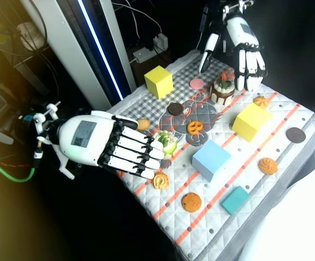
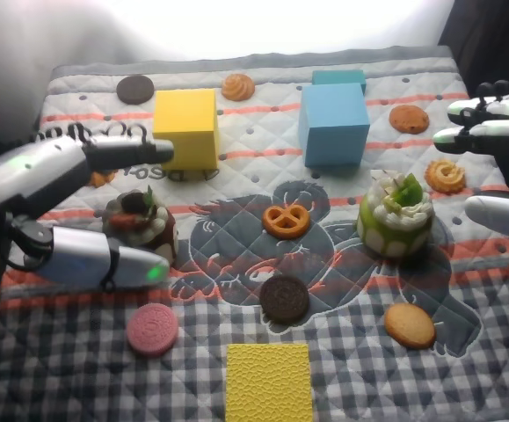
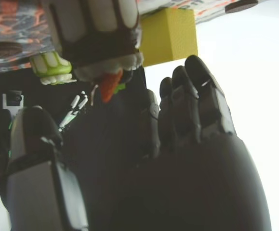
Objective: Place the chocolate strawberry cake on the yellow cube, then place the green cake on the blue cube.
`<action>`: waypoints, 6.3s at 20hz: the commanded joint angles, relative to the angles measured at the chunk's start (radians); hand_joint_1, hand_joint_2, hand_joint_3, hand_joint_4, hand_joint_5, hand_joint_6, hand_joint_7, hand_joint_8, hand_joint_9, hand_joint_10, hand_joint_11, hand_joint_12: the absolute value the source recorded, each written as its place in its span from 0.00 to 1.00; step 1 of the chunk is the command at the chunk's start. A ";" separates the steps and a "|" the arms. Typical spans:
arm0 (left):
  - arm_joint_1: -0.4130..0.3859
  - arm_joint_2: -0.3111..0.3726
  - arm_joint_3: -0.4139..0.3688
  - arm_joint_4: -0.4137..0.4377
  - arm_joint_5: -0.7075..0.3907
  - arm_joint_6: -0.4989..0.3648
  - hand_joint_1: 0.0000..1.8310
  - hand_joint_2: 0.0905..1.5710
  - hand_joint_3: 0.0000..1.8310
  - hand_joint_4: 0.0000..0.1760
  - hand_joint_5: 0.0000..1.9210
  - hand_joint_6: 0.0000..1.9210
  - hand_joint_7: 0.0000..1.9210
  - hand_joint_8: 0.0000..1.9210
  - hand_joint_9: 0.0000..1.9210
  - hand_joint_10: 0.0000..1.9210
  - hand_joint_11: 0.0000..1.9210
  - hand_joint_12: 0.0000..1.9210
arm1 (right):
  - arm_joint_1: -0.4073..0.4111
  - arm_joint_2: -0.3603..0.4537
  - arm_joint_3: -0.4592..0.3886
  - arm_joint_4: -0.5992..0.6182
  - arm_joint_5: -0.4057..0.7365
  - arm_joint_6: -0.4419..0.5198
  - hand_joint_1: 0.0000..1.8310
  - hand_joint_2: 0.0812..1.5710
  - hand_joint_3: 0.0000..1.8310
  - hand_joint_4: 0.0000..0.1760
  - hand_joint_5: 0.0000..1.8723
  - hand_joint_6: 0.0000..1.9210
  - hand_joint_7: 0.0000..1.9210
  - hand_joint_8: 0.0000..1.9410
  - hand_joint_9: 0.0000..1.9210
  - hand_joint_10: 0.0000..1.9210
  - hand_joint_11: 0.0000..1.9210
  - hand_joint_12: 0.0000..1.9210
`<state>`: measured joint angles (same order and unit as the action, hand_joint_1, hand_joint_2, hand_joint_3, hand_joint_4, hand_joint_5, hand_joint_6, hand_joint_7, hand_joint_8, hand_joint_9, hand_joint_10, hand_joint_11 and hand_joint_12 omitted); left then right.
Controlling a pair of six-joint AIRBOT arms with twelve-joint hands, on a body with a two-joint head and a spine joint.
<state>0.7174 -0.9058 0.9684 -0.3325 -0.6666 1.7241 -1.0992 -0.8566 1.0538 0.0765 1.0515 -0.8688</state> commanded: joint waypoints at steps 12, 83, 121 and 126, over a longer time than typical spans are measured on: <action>-0.063 -0.036 0.027 -0.013 0.015 0.164 0.52 0.53 0.00 0.10 0.27 0.01 0.29 0.01 0.28 0.02 0.00 0.62 | 0.007 -0.004 0.004 0.004 0.113 0.016 0.11 0.82 0.00 0.39 0.30 0.00 0.23 0.00 0.29 0.01 0.32 0.11; -0.394 -0.316 0.449 -0.161 0.203 0.134 0.51 0.59 0.00 0.00 0.44 0.00 0.53 0.00 0.43 0.14 0.10 0.69 | 0.015 -0.064 0.046 -0.030 0.100 0.074 0.17 0.83 0.00 0.32 0.35 0.00 0.28 0.00 0.27 0.00 0.15 0.39; -0.055 -0.026 0.040 -0.132 -0.465 -0.073 0.35 0.47 0.00 1.00 0.00 0.00 0.00 0.00 0.00 0.00 0.00 0.00 | 0.061 -0.077 0.068 -0.036 0.086 0.078 0.39 0.58 0.00 0.87 0.10 0.00 0.10 0.01 0.16 0.01 0.01 0.53; 0.135 0.059 -0.093 -0.110 -0.625 -0.142 0.42 0.46 0.00 0.92 0.00 0.00 0.00 0.00 0.00 0.00 0.00 0.00 | 0.137 -0.137 0.110 -0.107 -0.050 0.079 0.46 0.57 0.00 0.99 0.08 0.00 0.12 0.00 0.20 0.01 0.06 0.54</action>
<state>0.8722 -0.8555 0.8707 -0.4747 -1.1488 1.5845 -0.9695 -0.9997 1.1648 -0.0463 0.9173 -0.7906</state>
